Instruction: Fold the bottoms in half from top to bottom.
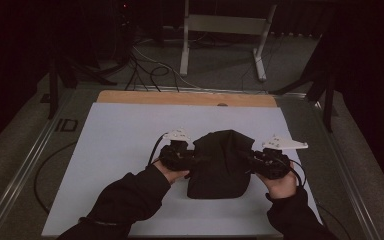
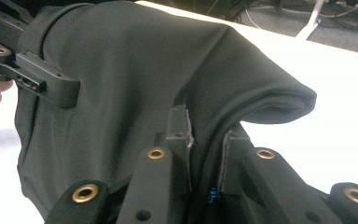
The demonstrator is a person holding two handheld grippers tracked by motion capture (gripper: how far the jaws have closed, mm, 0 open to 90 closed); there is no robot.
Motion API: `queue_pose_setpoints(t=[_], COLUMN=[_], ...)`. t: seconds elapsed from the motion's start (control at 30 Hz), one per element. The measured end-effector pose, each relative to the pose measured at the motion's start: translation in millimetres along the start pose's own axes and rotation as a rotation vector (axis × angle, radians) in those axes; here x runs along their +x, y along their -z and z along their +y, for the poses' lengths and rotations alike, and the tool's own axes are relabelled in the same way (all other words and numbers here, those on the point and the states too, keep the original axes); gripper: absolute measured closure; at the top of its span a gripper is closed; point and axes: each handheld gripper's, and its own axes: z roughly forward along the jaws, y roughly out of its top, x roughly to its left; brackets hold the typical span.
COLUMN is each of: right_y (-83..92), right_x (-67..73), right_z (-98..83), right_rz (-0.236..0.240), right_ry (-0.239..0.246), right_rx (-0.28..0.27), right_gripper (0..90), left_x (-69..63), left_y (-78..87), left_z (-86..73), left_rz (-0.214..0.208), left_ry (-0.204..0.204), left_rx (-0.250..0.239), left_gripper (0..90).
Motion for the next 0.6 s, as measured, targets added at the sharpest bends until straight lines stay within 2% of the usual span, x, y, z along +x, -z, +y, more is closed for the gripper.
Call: queue_pose_setpoints(t=[0.23, 0.6], right_y=[-4.4, -22.1], right_x=[0.5, 6.1], right_z=[13.4, 31.0], right_rz=[0.005, 0.017], right_ry=[0.01, 0.031], right_rx=[-0.02, -0.027], right_gripper=[78.4, 78.4], left_x=[6.4, 18.4], left_y=[10.7, 28.6], left_z=[7.4, 9.8], left_rz=[0.024, 0.059], left_ry=[0.005, 0.015], left_rx=[-0.016, -0.03], left_gripper=[74.0, 74.0])
